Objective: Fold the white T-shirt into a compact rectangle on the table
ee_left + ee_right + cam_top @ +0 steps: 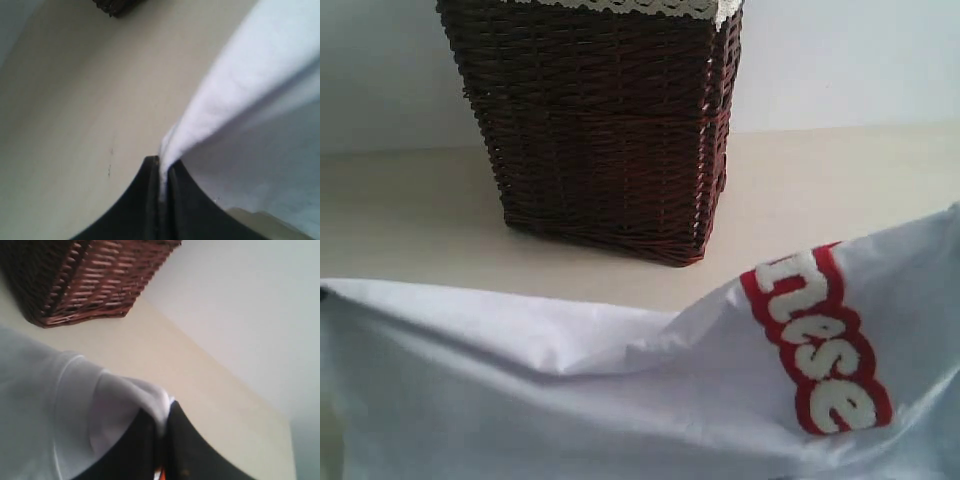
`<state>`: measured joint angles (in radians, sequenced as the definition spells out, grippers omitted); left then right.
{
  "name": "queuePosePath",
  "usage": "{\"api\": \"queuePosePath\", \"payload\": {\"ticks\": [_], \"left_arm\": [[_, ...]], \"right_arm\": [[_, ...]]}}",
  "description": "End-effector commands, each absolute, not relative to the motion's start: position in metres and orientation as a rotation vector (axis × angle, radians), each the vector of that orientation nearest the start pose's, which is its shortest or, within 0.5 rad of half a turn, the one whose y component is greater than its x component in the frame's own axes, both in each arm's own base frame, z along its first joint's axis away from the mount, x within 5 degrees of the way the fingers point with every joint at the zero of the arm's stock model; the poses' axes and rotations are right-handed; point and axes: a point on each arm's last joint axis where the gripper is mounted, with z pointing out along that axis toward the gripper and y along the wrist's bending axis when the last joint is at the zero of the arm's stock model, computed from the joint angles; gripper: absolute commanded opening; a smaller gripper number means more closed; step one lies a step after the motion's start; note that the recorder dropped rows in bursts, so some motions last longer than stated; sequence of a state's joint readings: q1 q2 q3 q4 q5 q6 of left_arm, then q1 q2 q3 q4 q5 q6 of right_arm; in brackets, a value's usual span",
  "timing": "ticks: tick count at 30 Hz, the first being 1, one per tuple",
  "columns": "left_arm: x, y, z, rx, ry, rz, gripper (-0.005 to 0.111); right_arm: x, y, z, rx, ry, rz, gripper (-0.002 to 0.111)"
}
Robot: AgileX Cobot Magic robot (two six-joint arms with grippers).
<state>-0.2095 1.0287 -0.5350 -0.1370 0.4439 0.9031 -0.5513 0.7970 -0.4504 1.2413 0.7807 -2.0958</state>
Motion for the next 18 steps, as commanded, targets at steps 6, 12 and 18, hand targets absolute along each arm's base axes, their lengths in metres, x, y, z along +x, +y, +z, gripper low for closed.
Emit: {"api": "queuePosePath", "payload": {"ticks": [6, 12, 18], "left_arm": [[0.241, -0.051, 0.199, 1.203, 1.994, 0.335, 0.000], [0.268, -0.053, 0.192, 1.081, 1.827, 0.450, 0.000], [0.276, -0.053, 0.183, 1.060, 1.803, 0.472, 0.000]], "right_arm": [[0.200, -0.058, 0.237, -0.608, 2.034, -0.044, 0.000], [0.223, -0.077, 0.243, -0.599, 2.057, -0.116, 0.010], [0.242, -0.089, 0.239, -0.591, 2.080, -0.101, 0.035]]}}
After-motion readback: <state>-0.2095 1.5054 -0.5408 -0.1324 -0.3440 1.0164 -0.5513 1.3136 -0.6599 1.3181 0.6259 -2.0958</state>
